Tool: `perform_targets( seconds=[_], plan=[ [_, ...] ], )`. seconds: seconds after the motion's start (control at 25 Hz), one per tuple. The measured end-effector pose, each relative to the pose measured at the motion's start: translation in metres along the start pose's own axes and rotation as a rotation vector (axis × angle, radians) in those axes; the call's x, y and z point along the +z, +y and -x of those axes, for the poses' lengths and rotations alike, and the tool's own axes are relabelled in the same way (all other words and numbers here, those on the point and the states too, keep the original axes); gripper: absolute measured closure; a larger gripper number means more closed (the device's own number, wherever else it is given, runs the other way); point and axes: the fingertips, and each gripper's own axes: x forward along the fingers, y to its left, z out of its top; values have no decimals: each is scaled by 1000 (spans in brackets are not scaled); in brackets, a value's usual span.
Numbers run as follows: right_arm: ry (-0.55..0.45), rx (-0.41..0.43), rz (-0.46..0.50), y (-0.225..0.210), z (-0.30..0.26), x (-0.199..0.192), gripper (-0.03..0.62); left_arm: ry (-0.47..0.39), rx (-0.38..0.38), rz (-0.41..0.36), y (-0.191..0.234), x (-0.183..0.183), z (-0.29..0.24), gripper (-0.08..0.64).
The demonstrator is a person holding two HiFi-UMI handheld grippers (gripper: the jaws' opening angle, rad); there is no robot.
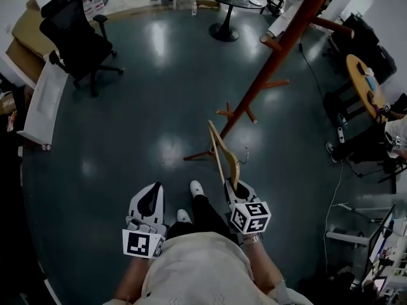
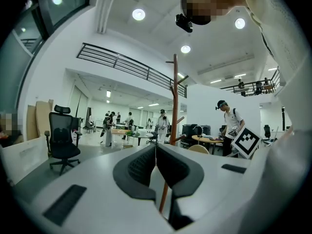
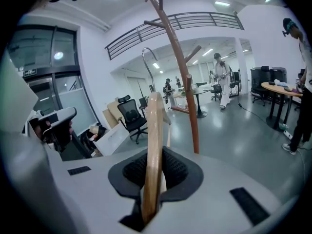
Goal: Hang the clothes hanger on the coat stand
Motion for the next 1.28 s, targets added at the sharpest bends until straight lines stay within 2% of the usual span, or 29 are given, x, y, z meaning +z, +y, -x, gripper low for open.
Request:
perform_targets(
  seconds=[0.32,0.56,0.68,0.88,1.04,1.28],
  plan=[
    [70,5,38,-51,-78,12,535,53,33,-4,12,-5,-37,546],
    [48,45,69,-91,-133,20,535,54,6,33,-6,1,-73,546],
    [49,44,43,-104,-158,15,535,63,2,62,-9,0,-85,546],
    [71,66,2,-122,-185,5,535,129,-20,82,-24,-19,-93,546],
    [82,71,9,-135,-206,-3,535,180,29,113,-19,-36,-94,546],
    [78,30,12,-154,-227,-12,535,237,42,93,-6,-56,-89,546]
  ],
)
